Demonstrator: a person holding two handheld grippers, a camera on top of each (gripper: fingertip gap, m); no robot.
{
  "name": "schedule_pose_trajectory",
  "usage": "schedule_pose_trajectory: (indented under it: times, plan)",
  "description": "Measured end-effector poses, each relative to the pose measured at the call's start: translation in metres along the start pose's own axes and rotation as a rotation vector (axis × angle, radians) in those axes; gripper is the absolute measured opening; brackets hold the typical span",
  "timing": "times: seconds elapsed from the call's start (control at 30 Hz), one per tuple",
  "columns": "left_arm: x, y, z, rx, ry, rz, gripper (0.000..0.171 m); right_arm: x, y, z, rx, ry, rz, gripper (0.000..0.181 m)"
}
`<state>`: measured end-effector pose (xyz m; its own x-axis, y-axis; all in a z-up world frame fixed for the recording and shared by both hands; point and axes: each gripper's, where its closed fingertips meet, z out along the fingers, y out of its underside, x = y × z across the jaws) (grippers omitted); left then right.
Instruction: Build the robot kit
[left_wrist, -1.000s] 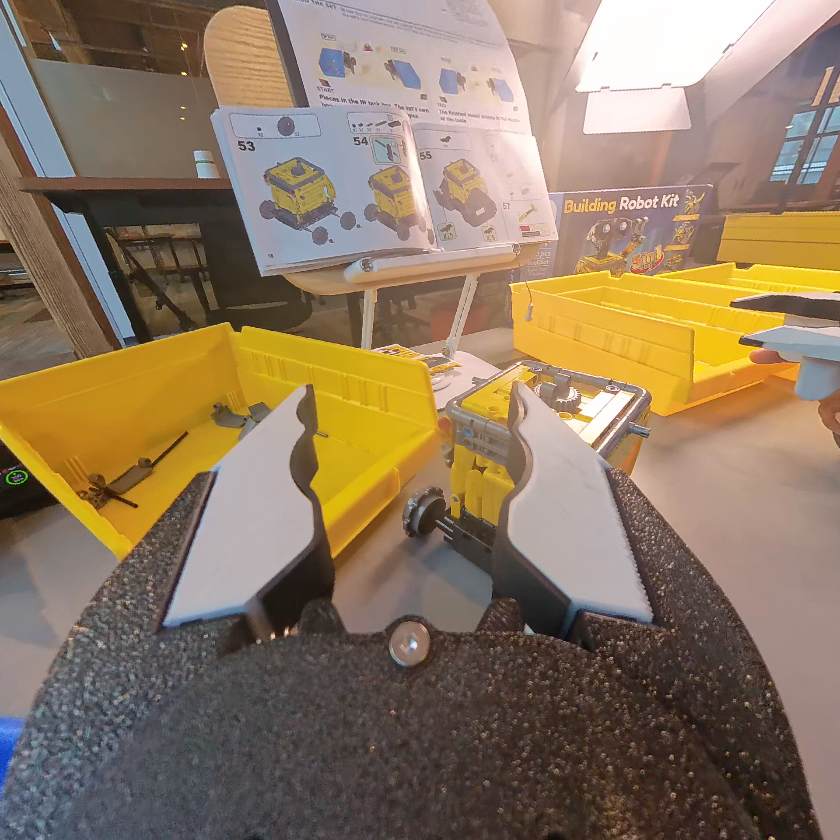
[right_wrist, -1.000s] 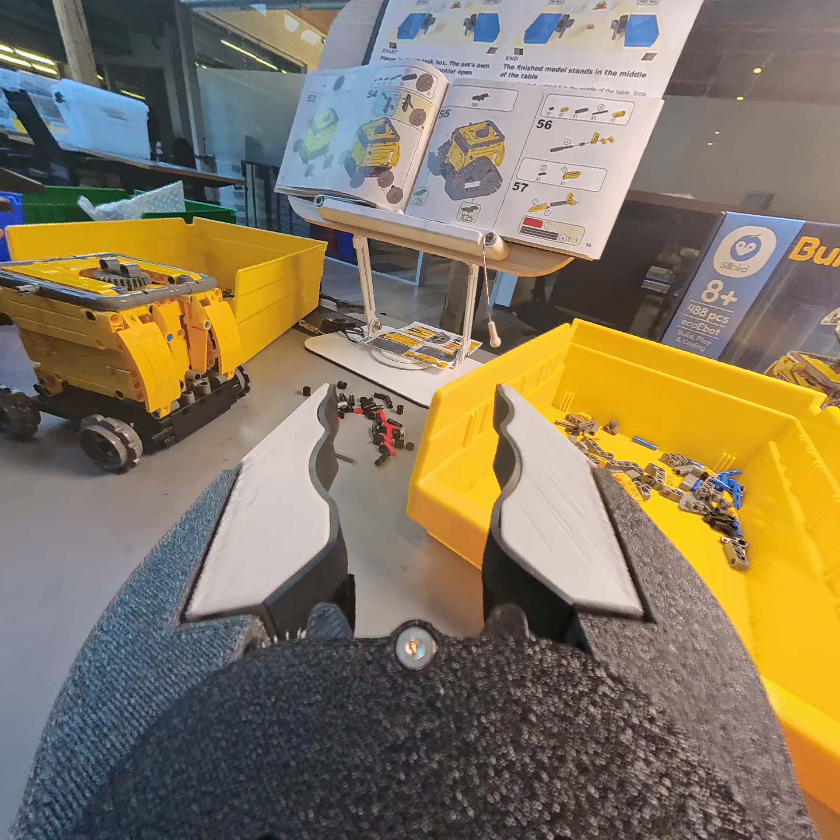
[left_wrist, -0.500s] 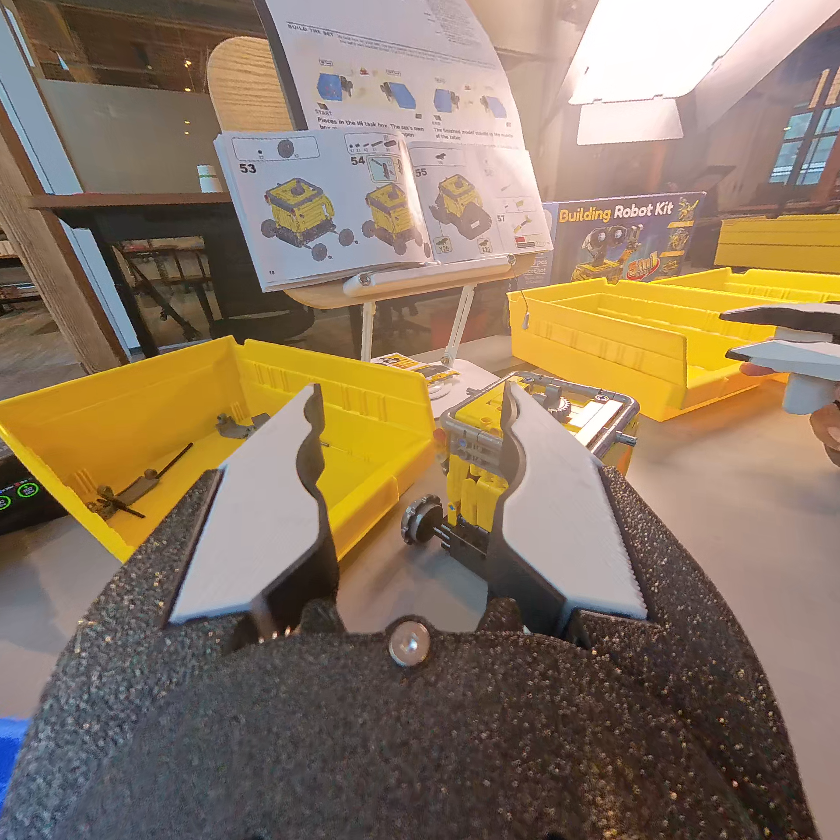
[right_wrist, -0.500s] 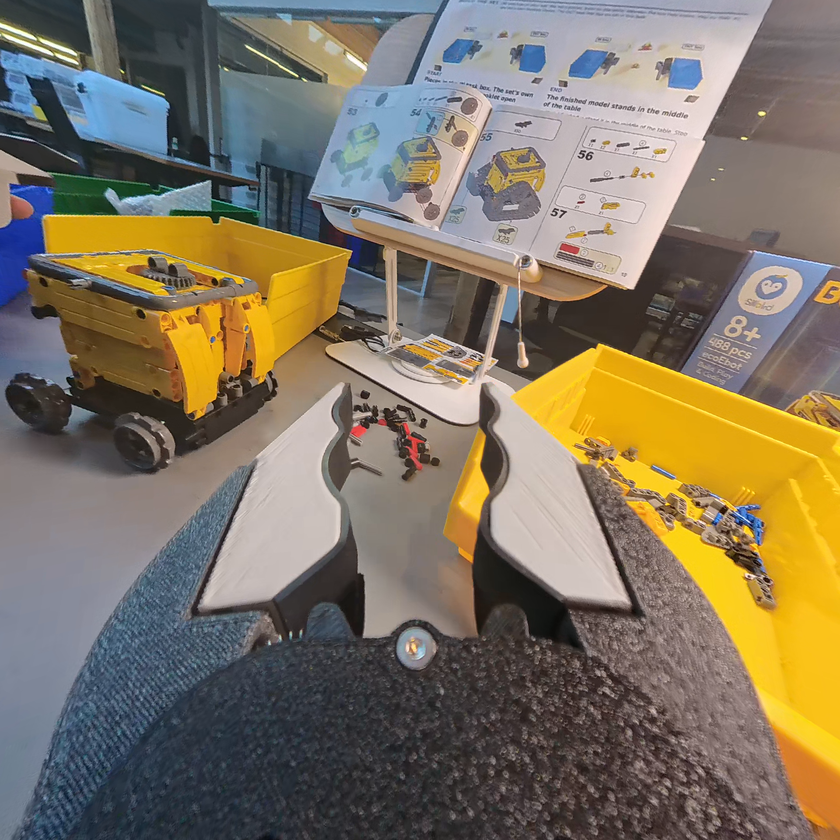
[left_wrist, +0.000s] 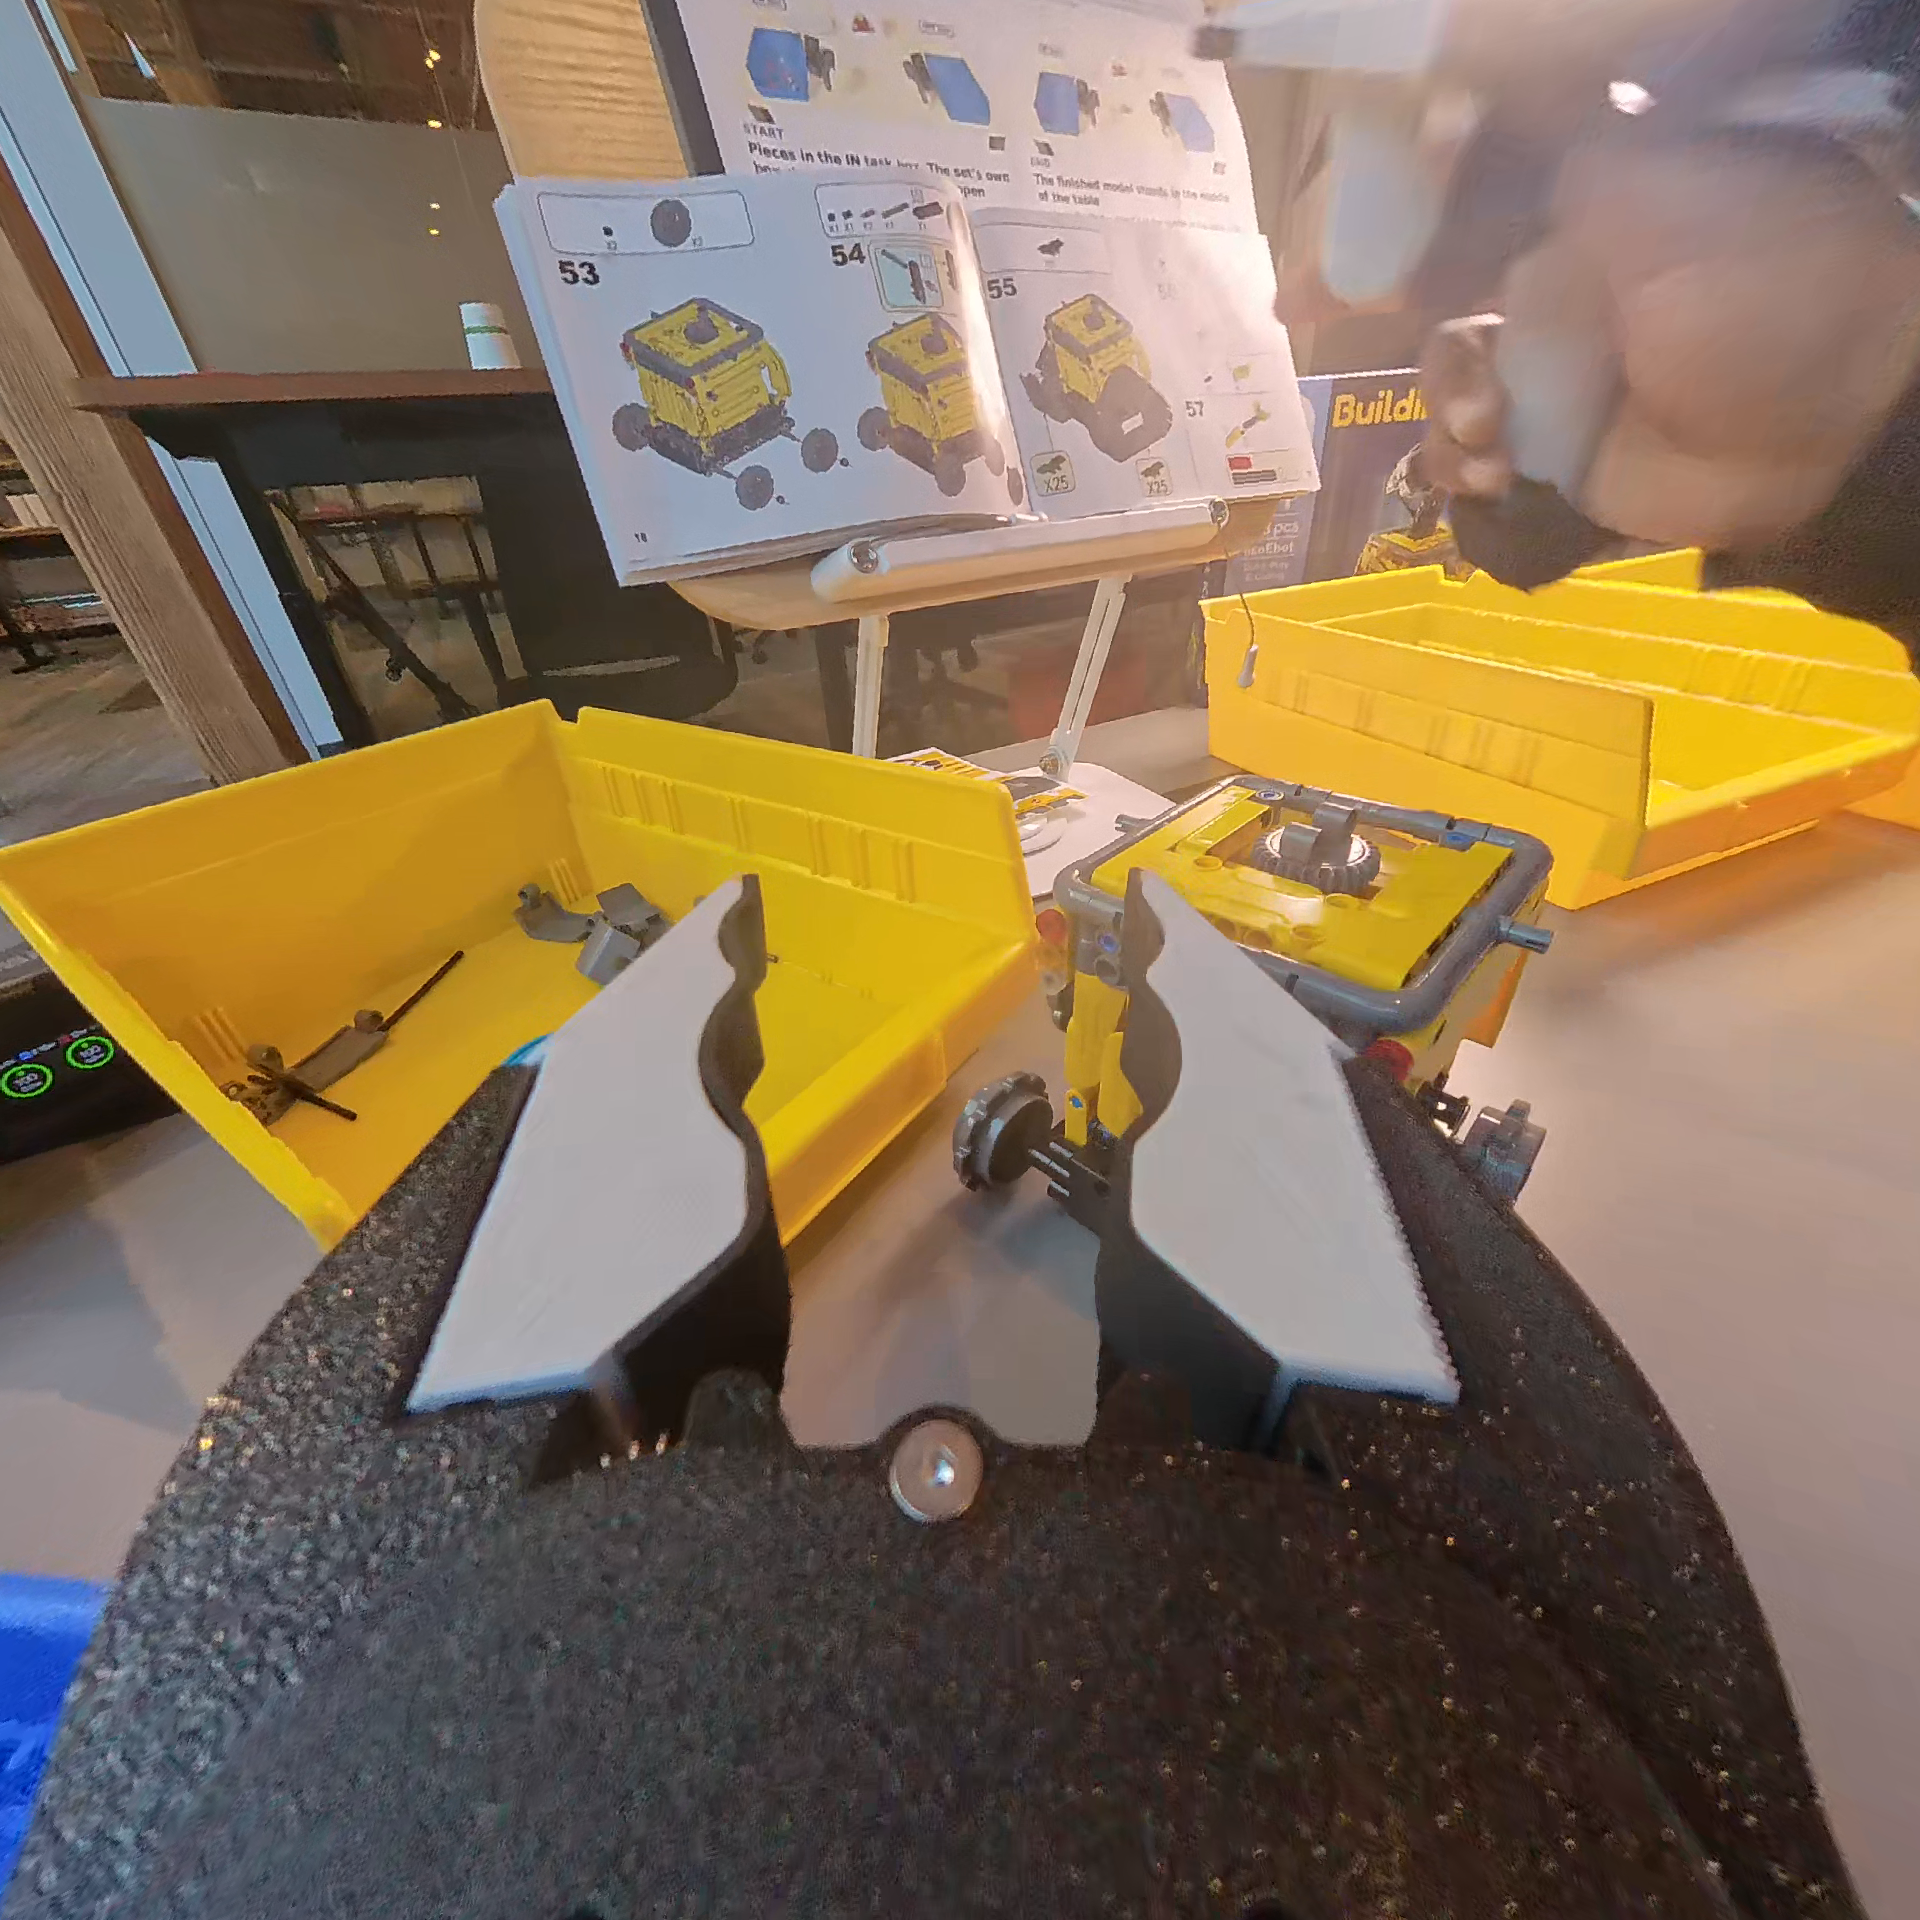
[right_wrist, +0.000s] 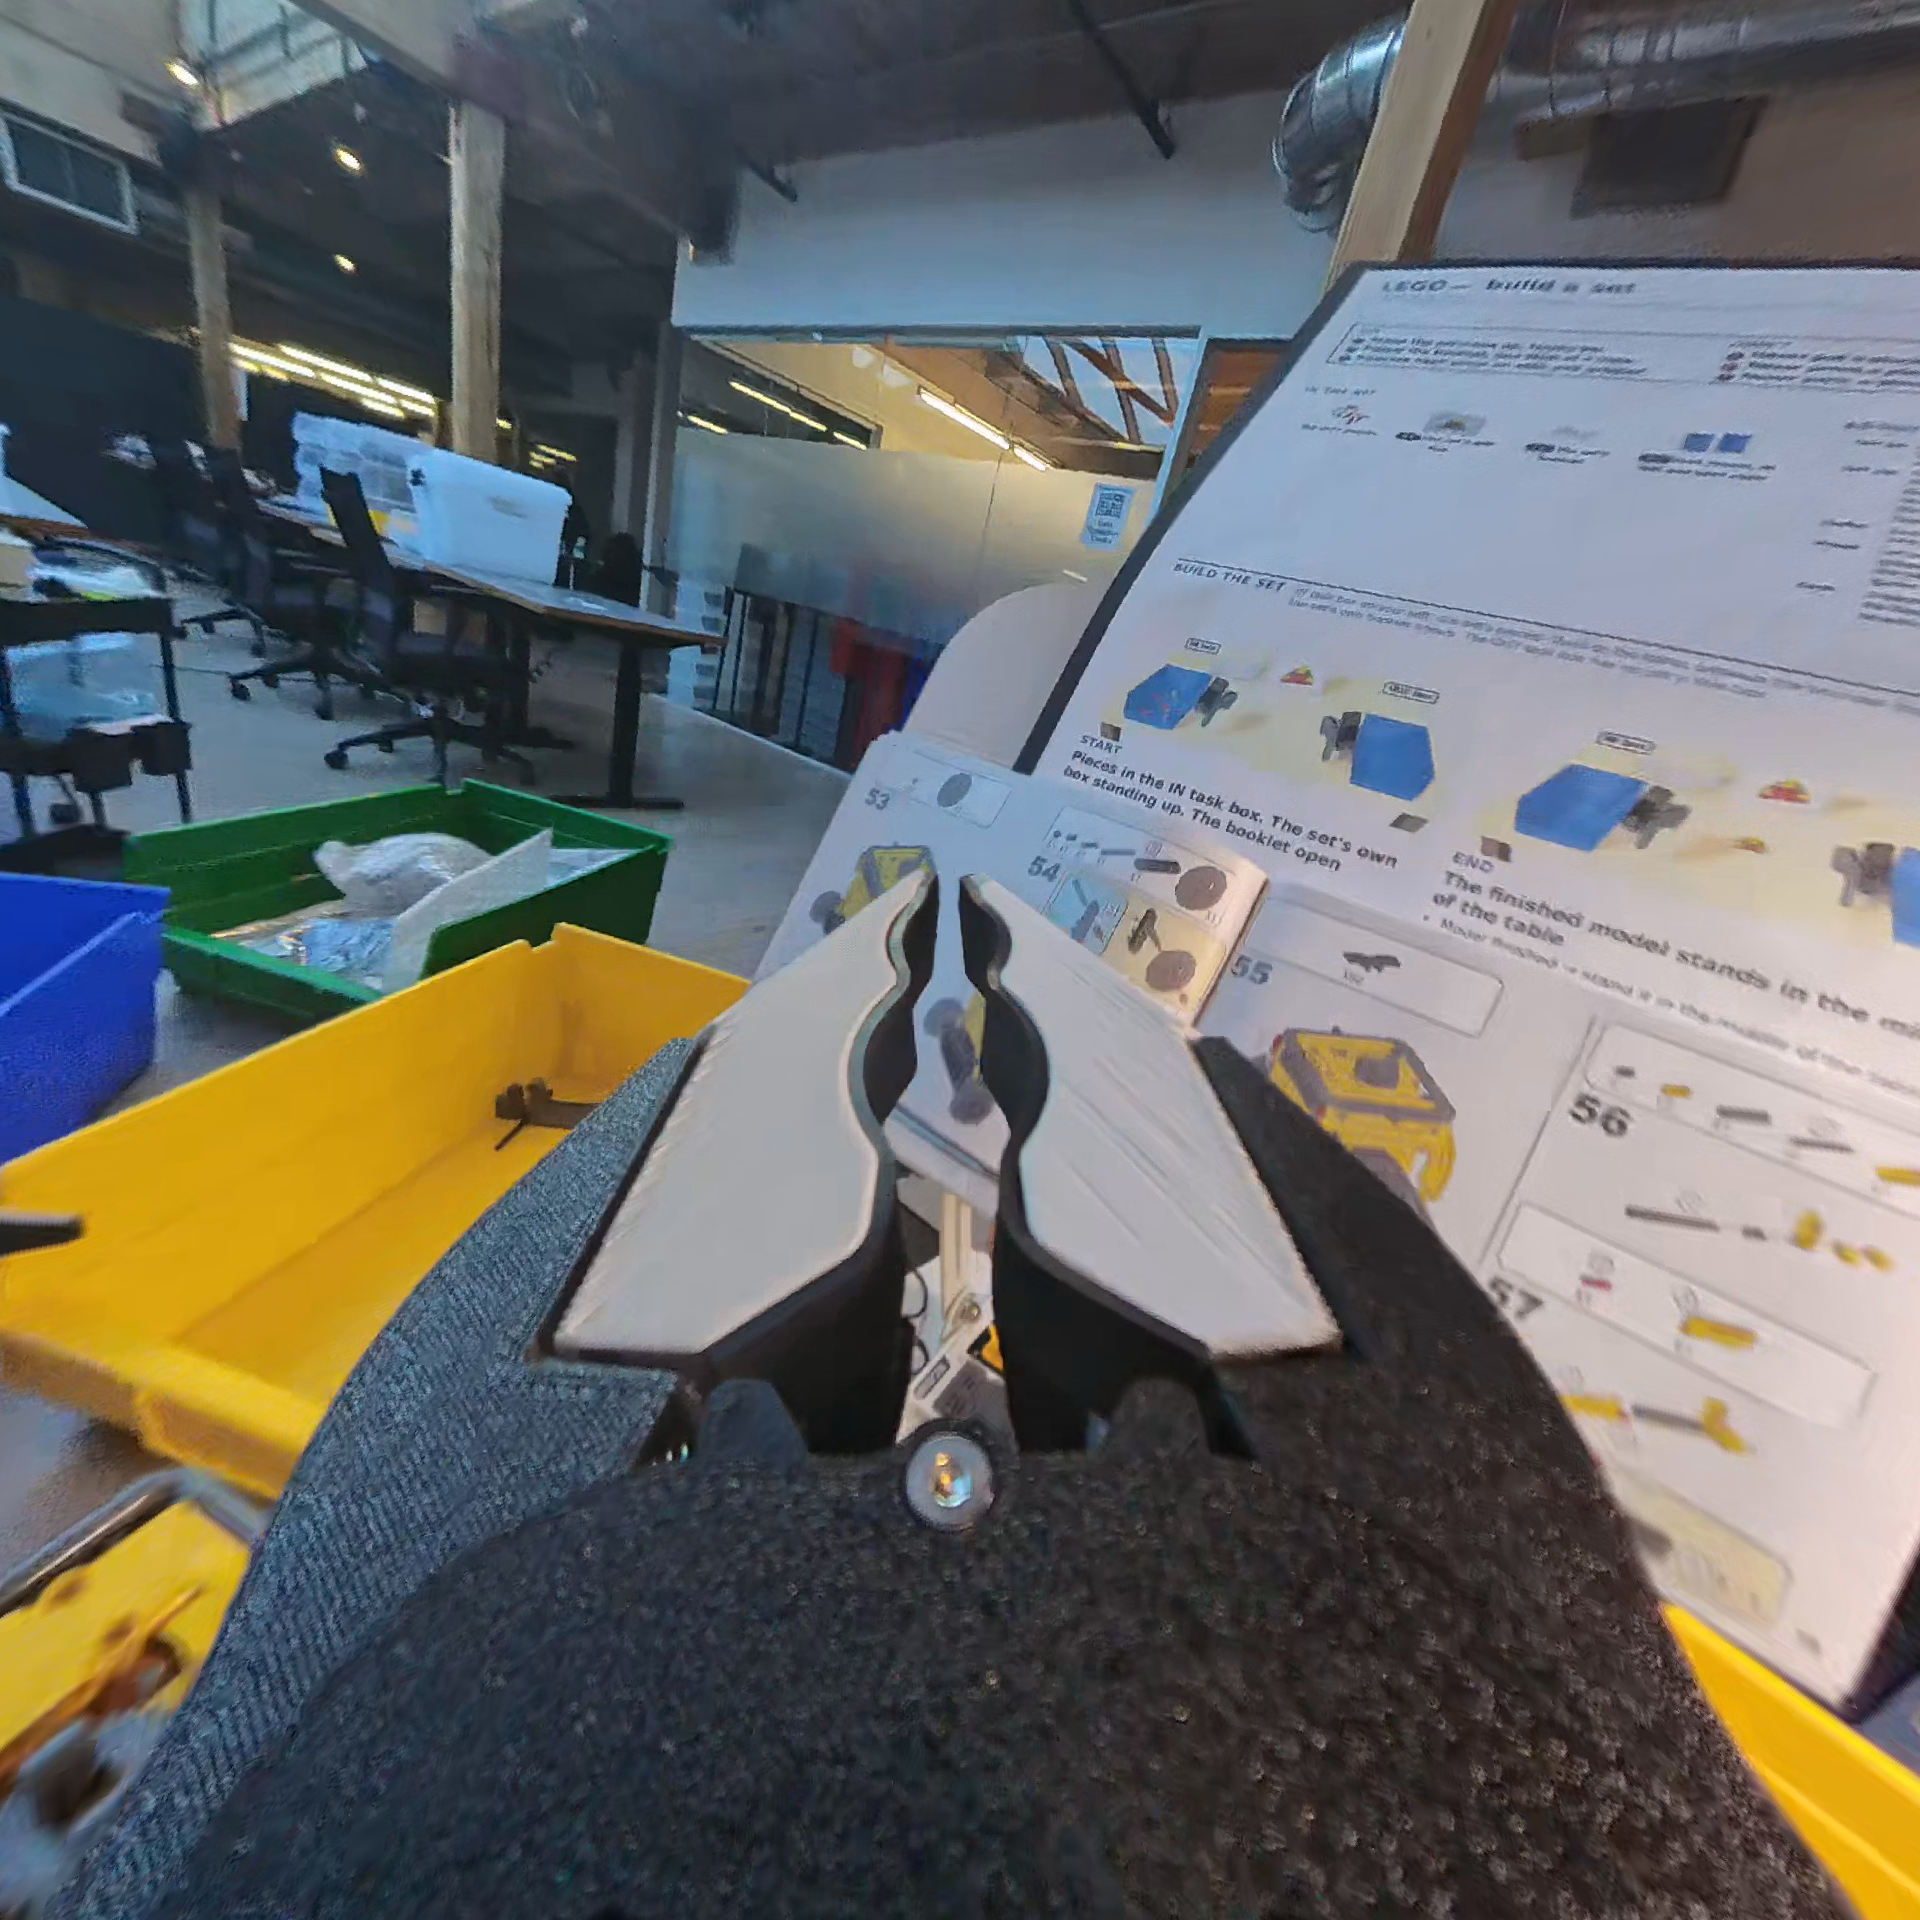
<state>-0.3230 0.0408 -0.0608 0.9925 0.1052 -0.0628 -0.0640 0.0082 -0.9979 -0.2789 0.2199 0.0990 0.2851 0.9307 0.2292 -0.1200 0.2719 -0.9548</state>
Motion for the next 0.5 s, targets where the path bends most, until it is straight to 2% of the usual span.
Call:
schedule_pose_trajectory:
  times: [0.1,0.2,0.3,0.5]
  plan:
    - [0.003,0.001,0.001,-0.005,0.008,0.029,0.065,0.015,0.009,0.053,-0.072,0.028,-0.050,0.004]
    - [0.006,0.000,0.001,-0.003,0.017,0.048,0.064,0.027,0.029,0.087,-0.148,0.061,-0.030,0.002]
    - [0.006,-0.002,0.001,0.000,0.015,0.053,0.063,0.035,0.047,0.104,-0.198,0.078,0.024,0.000]
    - [0.004,-0.009,-0.002,0.027,0.015,0.039,0.061,0.034,0.055,0.113,-0.220,0.057,0.003,0.000]
